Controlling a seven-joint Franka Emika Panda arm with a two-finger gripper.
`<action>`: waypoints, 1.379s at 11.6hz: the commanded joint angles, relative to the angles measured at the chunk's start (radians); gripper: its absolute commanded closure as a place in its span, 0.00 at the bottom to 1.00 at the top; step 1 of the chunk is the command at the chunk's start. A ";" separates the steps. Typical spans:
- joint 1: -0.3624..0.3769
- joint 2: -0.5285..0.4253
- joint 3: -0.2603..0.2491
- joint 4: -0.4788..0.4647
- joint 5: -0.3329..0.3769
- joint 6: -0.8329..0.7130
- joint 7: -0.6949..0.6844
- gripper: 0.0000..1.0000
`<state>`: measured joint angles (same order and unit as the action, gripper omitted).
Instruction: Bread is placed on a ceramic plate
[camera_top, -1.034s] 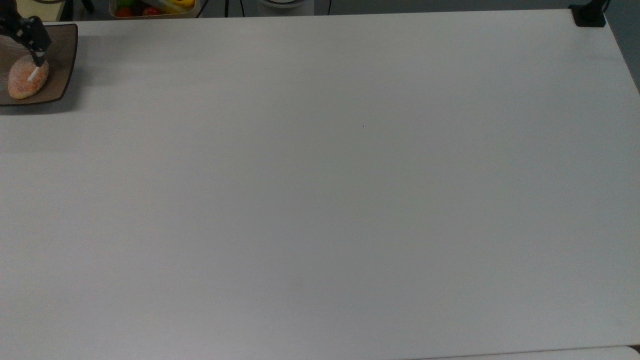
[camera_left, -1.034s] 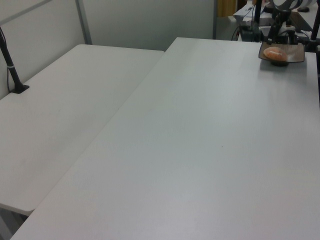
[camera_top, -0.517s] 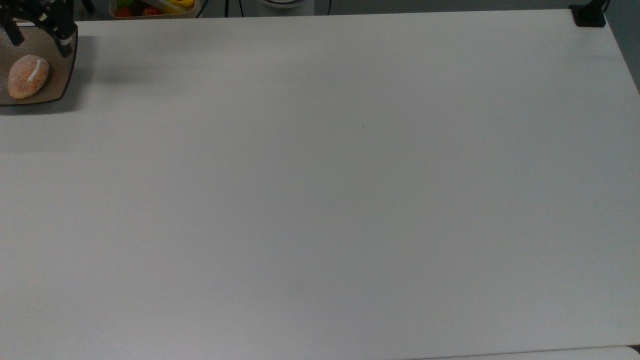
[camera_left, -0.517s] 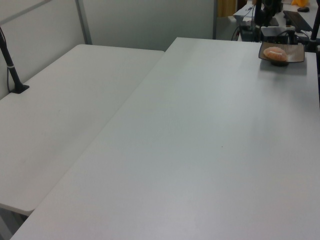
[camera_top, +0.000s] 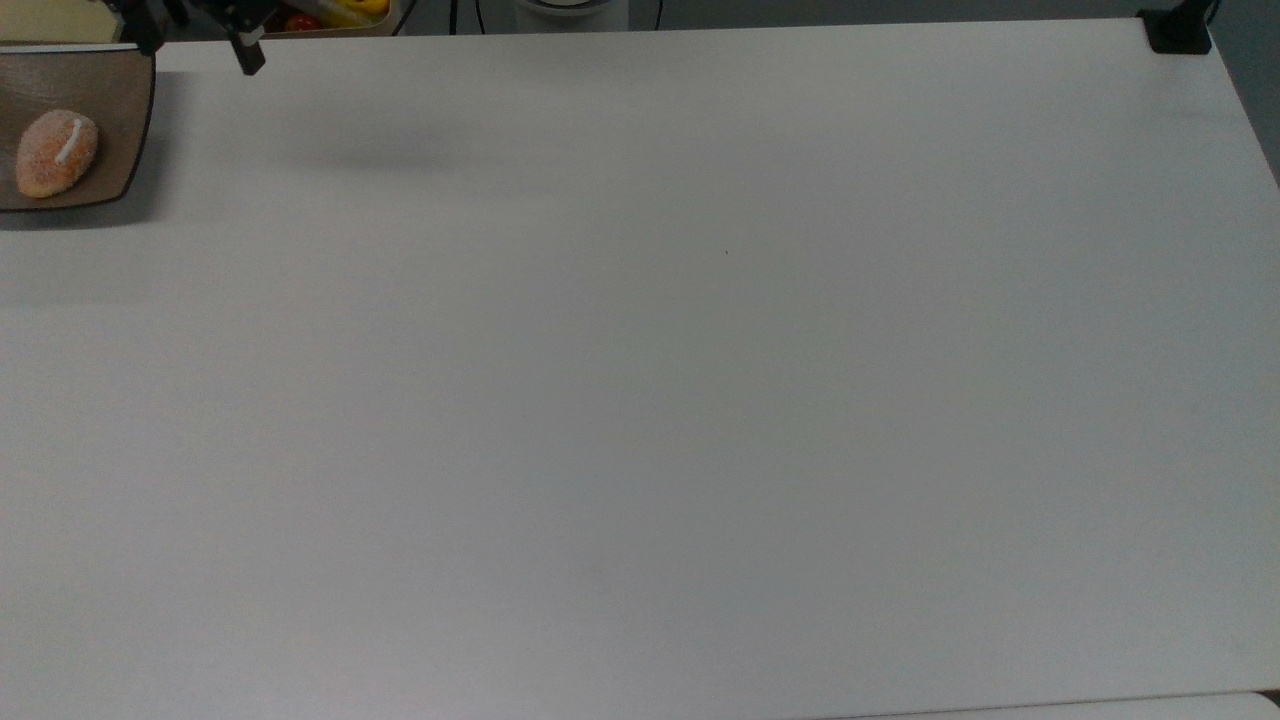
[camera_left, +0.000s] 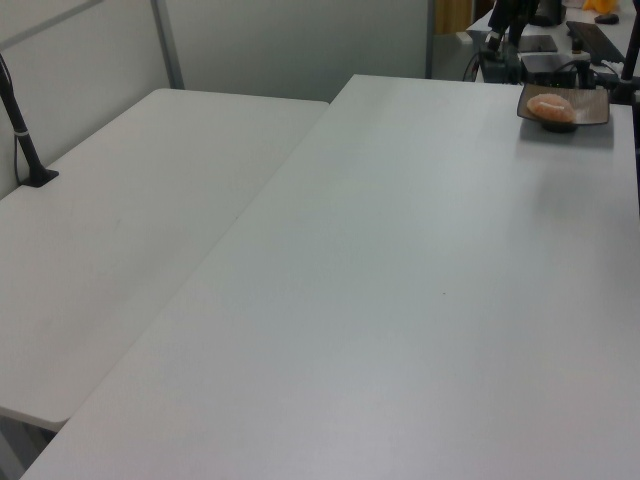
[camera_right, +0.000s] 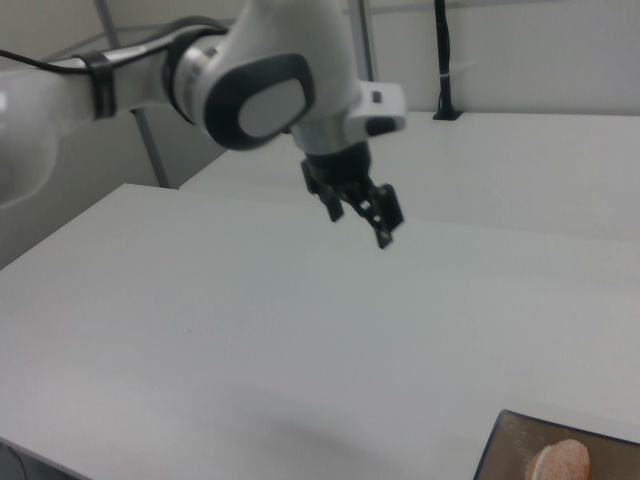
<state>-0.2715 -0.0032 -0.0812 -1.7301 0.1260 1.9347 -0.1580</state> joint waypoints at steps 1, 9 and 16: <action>0.061 -0.043 0.044 0.004 -0.005 -0.075 0.092 0.00; 0.204 -0.032 0.129 -0.008 -0.184 -0.174 0.178 0.00; 0.215 -0.029 0.130 -0.016 -0.207 -0.164 0.154 0.00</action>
<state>-0.0603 -0.0296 0.0514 -1.7448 -0.0636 1.7803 0.0150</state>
